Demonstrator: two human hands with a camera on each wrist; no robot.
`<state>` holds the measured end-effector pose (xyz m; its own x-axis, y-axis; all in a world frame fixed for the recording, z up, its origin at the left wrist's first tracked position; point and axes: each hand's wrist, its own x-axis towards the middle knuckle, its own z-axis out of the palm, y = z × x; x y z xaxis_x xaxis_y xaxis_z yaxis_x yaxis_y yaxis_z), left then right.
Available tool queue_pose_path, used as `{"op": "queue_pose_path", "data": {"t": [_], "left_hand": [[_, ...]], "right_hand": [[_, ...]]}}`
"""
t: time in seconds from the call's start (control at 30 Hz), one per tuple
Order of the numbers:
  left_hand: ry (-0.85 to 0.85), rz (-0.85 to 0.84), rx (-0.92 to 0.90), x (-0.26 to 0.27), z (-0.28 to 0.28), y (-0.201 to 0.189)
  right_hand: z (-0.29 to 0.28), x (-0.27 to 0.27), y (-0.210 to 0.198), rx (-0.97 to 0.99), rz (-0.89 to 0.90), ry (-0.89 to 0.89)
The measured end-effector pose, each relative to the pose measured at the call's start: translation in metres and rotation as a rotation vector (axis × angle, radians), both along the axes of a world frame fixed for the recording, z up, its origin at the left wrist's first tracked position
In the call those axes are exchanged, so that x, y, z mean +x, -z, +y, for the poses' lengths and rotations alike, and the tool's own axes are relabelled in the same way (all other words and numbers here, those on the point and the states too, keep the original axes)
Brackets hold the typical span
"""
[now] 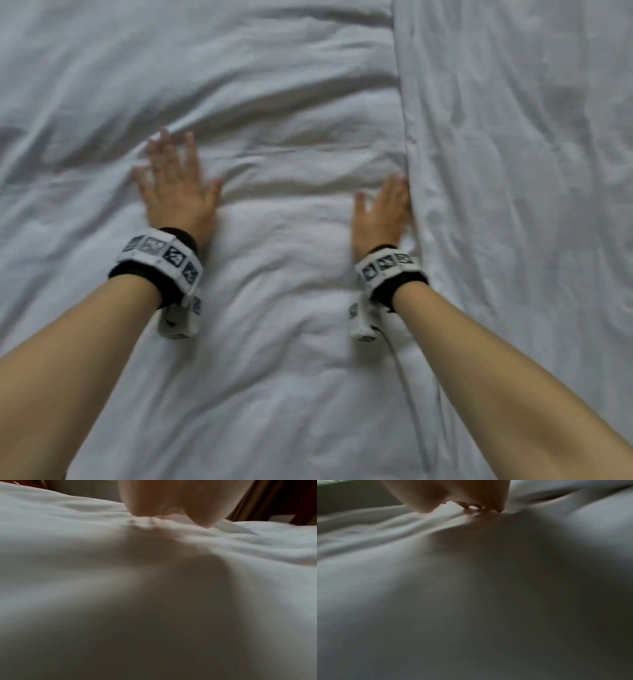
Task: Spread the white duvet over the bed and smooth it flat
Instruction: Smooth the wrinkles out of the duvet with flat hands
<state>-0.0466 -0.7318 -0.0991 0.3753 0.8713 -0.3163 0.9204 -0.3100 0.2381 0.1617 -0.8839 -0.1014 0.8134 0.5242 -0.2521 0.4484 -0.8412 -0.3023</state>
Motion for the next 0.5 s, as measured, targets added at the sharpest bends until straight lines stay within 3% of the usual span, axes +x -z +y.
{"op": "queue_pose_path", "data": {"t": [0.1, 0.17, 0.23, 0.27, 0.33, 0.4, 0.43, 0.5], "left_hand": [[0.24, 0.016, -0.039, 0.038, -0.017, 0.0], [0.262, 0.073, -0.039, 0.031, -0.014, 0.01], [0.095, 0.116, -0.006, 0.002, -0.001, 0.017], [-0.016, 0.12, 0.019, -0.021, 0.009, 0.022], [-0.254, 0.135, 0.04, -0.07, 0.028, 0.028], [-0.454, 0.117, 0.03, -0.098, 0.038, 0.028], [-0.496, 0.091, 0.016, -0.096, 0.038, 0.023], [-0.43, 0.054, 0.041, -0.069, 0.031, 0.017]], "right_hand": [[0.047, -0.046, 0.003, -0.072, 0.013, -0.429], [0.05, -0.047, 0.012, -0.157, -0.011, -0.584], [0.024, -0.018, 0.025, -0.196, -0.071, -0.479], [0.005, 0.003, 0.028, -0.159, -0.062, -0.339], [-0.028, 0.048, 0.022, -0.021, 0.128, 0.089], [-0.045, 0.071, 0.002, -0.042, 0.278, 0.396], [-0.047, 0.071, -0.004, -0.051, 0.295, 0.42], [-0.036, 0.055, -0.009, 0.029, 0.285, 0.278]]}}
